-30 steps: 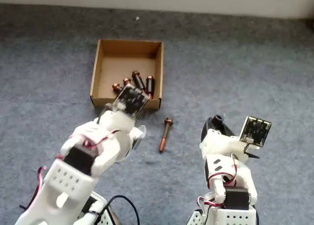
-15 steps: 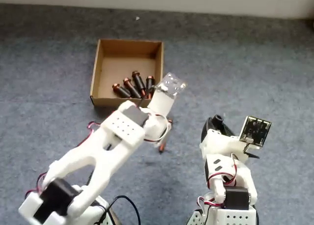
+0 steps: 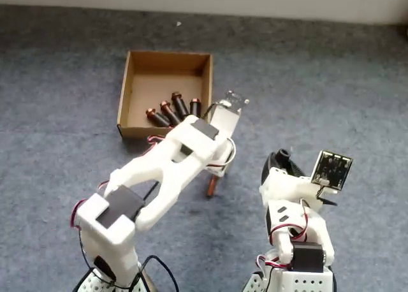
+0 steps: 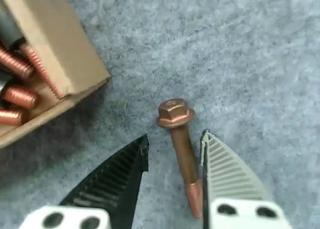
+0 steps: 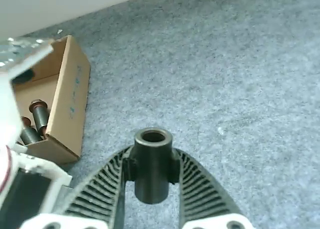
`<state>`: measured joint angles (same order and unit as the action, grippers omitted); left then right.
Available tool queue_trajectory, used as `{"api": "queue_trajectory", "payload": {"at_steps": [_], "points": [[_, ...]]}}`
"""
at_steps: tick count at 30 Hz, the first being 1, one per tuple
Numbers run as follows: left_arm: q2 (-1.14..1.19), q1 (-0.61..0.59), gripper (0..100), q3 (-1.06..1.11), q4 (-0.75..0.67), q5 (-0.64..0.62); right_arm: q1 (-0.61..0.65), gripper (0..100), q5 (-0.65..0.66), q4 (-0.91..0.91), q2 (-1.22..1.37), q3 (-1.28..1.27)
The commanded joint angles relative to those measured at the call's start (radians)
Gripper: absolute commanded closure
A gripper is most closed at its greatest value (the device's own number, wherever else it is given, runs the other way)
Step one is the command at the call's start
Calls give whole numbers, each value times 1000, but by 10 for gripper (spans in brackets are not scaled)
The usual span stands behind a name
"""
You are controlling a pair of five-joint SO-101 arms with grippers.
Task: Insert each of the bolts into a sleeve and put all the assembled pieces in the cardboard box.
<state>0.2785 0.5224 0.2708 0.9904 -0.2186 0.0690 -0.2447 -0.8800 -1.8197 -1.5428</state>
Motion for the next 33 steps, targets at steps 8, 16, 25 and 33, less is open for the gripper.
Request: {"api": "queue_trajectory", "payload": {"at_steps": [8, 16, 25, 33], "points": [[119, 13, 993, -151, -8, -11, -8, 994, 12, 27, -16, 13], [-41, 12, 995, -140, 89, -12, -7, 994, 6, 24, -16, 13], [-549, 2, 995, 240, -49, -8, -2, 994, 5, 22, -16, 12], [-963, -5, 995, 532, -164, -8, -1, 994, 5, 22, -16, 10]]}}
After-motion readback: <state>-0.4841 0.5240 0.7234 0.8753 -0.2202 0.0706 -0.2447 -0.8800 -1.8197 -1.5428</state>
